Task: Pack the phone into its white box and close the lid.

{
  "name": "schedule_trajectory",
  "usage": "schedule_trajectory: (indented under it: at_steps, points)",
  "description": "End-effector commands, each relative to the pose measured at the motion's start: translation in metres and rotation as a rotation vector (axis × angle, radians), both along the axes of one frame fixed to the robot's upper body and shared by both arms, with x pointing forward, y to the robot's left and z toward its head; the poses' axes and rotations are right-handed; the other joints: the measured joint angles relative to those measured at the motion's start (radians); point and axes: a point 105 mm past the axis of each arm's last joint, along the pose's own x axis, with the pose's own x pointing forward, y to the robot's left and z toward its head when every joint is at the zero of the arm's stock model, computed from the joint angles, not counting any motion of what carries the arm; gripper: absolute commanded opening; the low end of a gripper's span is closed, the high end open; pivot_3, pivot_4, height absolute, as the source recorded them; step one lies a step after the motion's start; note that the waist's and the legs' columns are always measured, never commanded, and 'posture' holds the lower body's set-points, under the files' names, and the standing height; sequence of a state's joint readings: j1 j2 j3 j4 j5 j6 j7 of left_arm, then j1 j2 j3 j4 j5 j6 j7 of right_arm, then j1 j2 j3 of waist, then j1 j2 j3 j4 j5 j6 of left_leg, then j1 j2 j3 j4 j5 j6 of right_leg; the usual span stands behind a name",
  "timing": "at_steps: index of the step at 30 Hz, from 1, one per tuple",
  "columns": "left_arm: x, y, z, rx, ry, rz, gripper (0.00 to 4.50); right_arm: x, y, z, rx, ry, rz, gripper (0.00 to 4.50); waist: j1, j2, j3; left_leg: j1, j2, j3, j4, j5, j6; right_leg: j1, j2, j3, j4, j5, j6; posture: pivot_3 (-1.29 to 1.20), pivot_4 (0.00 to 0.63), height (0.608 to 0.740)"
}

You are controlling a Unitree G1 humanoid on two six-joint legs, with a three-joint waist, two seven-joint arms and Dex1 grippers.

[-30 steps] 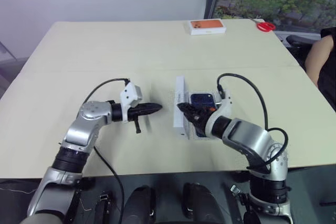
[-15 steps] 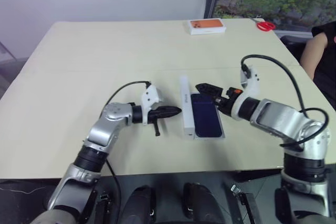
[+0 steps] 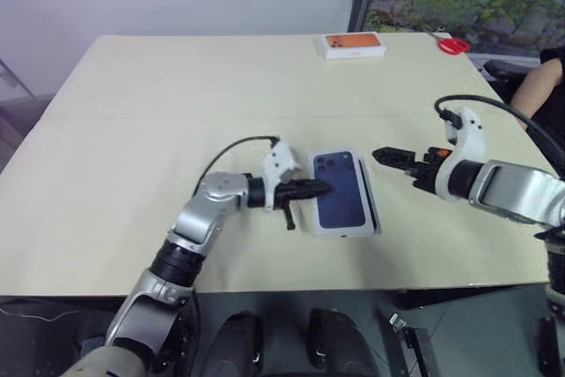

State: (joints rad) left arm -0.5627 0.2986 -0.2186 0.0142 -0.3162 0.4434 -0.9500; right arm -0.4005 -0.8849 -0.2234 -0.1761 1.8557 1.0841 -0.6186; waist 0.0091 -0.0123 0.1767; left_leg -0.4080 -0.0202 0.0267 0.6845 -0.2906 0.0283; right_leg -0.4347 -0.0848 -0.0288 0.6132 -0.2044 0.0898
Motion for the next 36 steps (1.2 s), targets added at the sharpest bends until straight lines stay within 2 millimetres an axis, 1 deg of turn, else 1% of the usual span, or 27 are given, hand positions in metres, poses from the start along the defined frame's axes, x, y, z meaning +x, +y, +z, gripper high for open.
schedule_trajectory:
  at_steps: [1,2,3,5,6,8,9,10,12,14,16,21,25,30,36]
  points:
    - [0.007,0.028,0.007,0.061,-0.051,0.087,0.00,-0.001,-0.008,0.006,-0.177,-0.078,0.035,4.25,0.000,0.000,0.000,0.000,0.000,0.000,0.000,0.000,0.000,0.000,0.001,0.000,0.000,0.000,0.000,0.00,0.150,0.740]
    - [0.010,0.036,0.002,0.106,-0.057,0.115,0.00,-0.001,-0.010,0.005,-0.214,-0.083,0.042,3.98,0.000,0.001,0.000,0.000,0.000,0.000,0.000,0.000,0.000,0.000,0.001,0.000,0.000,0.000,0.000,0.00,0.150,0.740]
    - [0.011,0.041,-0.002,0.141,-0.057,0.128,0.00,-0.001,-0.010,0.003,-0.225,-0.083,0.052,3.61,0.001,0.001,0.000,0.000,0.000,0.000,0.000,0.000,0.000,0.000,0.001,0.000,0.000,0.000,0.000,0.00,0.150,0.740]
    - [0.010,0.051,-0.010,0.208,-0.057,0.129,0.00,-0.002,-0.010,-0.001,-0.269,-0.083,0.083,2.69,0.003,0.001,0.000,0.000,0.000,0.000,0.000,0.000,0.000,0.000,0.001,-0.001,0.000,0.000,0.000,0.00,0.150,0.740]
    - [0.007,0.053,-0.014,0.233,-0.056,0.115,0.00,-0.003,-0.010,-0.003,-0.325,-0.085,0.106,2.11,0.003,0.001,0.000,0.000,0.000,0.000,0.000,0.000,0.000,0.000,0.001,-0.001,-0.001,0.000,0.000,0.00,0.150,0.740]
    - [0.004,0.052,-0.019,0.259,-0.028,0.095,0.00,-0.005,-0.007,-0.007,-0.461,-0.101,0.174,1.02,0.006,0.001,0.000,0.000,0.000,0.000,0.000,0.000,0.000,0.000,0.001,-0.001,-0.001,0.000,0.000,0.00,0.150,0.740]
    - [0.003,0.048,-0.023,0.273,-0.007,0.078,0.00,-0.007,-0.003,-0.008,-0.537,-0.124,0.224,0.61,0.007,0.001,0.000,0.000,0.000,0.000,0.000,0.000,0.000,0.000,0.001,-0.001,-0.001,-0.001,-0.001,0.00,0.150,0.740]
    - [0.002,0.045,-0.026,0.283,0.006,0.067,0.00,-0.008,0.000,-0.008,-0.584,-0.142,0.260,0.04,0.007,0.001,0.000,-0.001,0.000,0.000,0.000,0.000,0.000,0.000,0.000,-0.001,-0.001,-0.001,-0.002,0.00,0.150,0.740]
    - [0.000,0.039,-0.031,0.312,0.023,0.048,0.00,-0.010,0.005,-0.008,-0.662,-0.182,0.318,0.04,0.004,0.001,0.000,-0.001,-0.001,0.000,0.000,0.000,0.000,0.000,-0.001,-0.001,-0.002,-0.002,-0.004,0.00,0.150,0.740]
    - [-0.002,0.029,-0.036,0.342,0.018,0.022,0.00,-0.012,0.006,-0.012,-0.758,-0.199,0.372,0.04,0.004,0.001,0.000,-0.001,-0.001,0.000,0.000,0.000,0.000,0.000,-0.001,-0.001,-0.003,-0.002,-0.004,0.00,0.150,0.740]
    - [-0.003,0.022,-0.039,0.362,0.008,0.005,0.00,-0.013,0.008,-0.016,-0.801,-0.207,0.405,0.04,0.005,0.001,0.000,-0.001,-0.001,0.000,0.000,0.000,0.000,0.000,-0.001,-0.001,-0.002,-0.002,-0.004,0.00,0.150,0.740]
    - [0.001,0.008,-0.042,0.376,-0.020,0.007,0.00,-0.015,0.014,-0.024,-0.823,-0.226,0.456,0.04,0.005,0.001,0.000,-0.001,-0.001,0.000,0.000,0.000,0.000,0.000,-0.001,-0.001,-0.002,-0.002,-0.003,0.00,0.150,0.740]
    - [0.004,0.001,-0.042,0.367,-0.041,0.018,0.00,-0.016,0.019,-0.026,-0.820,-0.238,0.478,0.04,0.004,0.000,0.000,-0.001,-0.001,0.000,0.000,0.000,0.000,0.000,-0.001,-0.001,-0.002,-0.001,-0.001,0.00,0.150,0.740]
    - [-0.002,-0.010,-0.034,0.291,-0.034,0.000,0.00,-0.019,0.027,-0.027,-0.810,-0.255,0.507,0.04,0.005,0.000,0.000,-0.001,-0.001,0.000,0.000,0.000,0.000,-0.001,-0.002,-0.001,-0.002,0.000,0.000,0.00,0.150,0.740]
    - [-0.003,-0.017,-0.029,0.241,-0.022,0.005,0.00,-0.020,0.028,-0.028,-0.808,-0.252,0.518,0.04,0.005,0.000,0.000,-0.001,-0.001,0.000,0.001,0.000,0.000,0.000,-0.002,-0.001,-0.002,0.000,0.000,0.00,0.150,0.740]
